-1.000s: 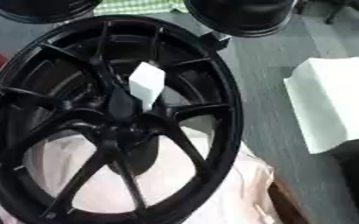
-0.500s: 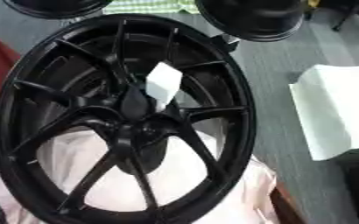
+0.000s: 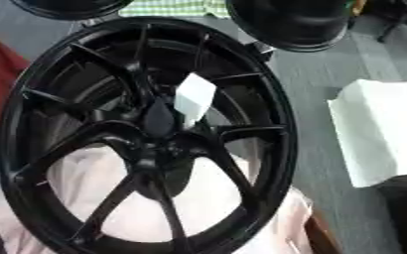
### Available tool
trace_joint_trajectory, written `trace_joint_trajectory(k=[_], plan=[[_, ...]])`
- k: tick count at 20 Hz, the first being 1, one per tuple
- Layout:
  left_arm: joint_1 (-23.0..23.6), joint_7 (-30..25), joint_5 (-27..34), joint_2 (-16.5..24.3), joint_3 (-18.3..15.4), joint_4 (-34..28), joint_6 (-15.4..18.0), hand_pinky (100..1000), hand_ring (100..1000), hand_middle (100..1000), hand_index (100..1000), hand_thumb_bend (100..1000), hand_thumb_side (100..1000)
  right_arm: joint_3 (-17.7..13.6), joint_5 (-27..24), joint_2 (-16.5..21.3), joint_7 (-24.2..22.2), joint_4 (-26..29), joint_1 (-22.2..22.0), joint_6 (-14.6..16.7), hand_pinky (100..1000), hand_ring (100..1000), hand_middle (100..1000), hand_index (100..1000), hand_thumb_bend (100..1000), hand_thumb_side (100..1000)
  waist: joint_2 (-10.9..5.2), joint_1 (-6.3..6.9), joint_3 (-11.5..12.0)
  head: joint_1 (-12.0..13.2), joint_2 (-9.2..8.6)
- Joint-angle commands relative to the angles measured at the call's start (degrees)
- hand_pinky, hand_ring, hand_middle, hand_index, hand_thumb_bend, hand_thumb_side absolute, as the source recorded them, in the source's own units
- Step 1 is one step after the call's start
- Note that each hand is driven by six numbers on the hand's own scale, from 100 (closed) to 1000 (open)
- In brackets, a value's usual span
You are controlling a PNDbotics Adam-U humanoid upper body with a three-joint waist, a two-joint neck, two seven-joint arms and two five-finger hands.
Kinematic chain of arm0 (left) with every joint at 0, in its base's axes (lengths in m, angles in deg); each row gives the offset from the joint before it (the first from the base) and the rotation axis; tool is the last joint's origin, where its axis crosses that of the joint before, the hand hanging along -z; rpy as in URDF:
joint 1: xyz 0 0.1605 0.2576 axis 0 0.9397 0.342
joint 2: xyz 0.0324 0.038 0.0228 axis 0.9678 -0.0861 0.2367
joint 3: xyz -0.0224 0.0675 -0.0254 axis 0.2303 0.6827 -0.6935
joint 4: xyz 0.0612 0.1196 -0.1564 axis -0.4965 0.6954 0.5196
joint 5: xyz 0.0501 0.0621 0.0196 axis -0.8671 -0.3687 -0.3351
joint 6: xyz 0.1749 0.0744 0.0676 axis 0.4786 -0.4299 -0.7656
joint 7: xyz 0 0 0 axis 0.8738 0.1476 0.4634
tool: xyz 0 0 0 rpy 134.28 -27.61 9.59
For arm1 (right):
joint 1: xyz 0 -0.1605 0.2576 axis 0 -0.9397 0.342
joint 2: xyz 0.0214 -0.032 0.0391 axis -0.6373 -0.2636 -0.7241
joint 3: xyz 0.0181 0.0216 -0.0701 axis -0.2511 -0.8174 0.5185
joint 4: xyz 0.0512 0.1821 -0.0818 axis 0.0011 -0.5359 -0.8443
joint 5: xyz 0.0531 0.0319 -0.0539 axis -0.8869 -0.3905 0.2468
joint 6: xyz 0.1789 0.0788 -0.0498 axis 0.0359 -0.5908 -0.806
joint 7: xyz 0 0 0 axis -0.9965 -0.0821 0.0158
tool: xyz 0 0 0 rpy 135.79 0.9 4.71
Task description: Pull the pin out of the wheel hub.
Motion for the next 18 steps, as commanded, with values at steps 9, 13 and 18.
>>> trace_joint_trajectory(k=[9,13,18], plan=[[-2.4,-0.7,0.3,1.9,0.6,-1.2,0.1,714,743,637,818,109,755,7.7,7.7,4.4,-6.3,0.4,1.6,5.6,854,838,767,816,100,100,0.89,-1.82,4.0,-4.8,-2.39],[-2.7,-0.8,0.4,1.9,0.6,-1.2,0.2,714,743,638,818,109,755,10.0,11.6,3.9,-10.2,0.4,1.0,9.4,854,838,767,818,100,100,1.17,-2.14,4.8,-5.8,-3.02],[-3.0,-0.9,0.4,1.9,0.7,-1.2,0.2,714,743,638,818,109,754,12.2,16.0,2.8,-14.6,0.4,-0.1,13.3,854,846,754,825,100,125,1.26,-2.23,5.2,-6.5,-3.41]])
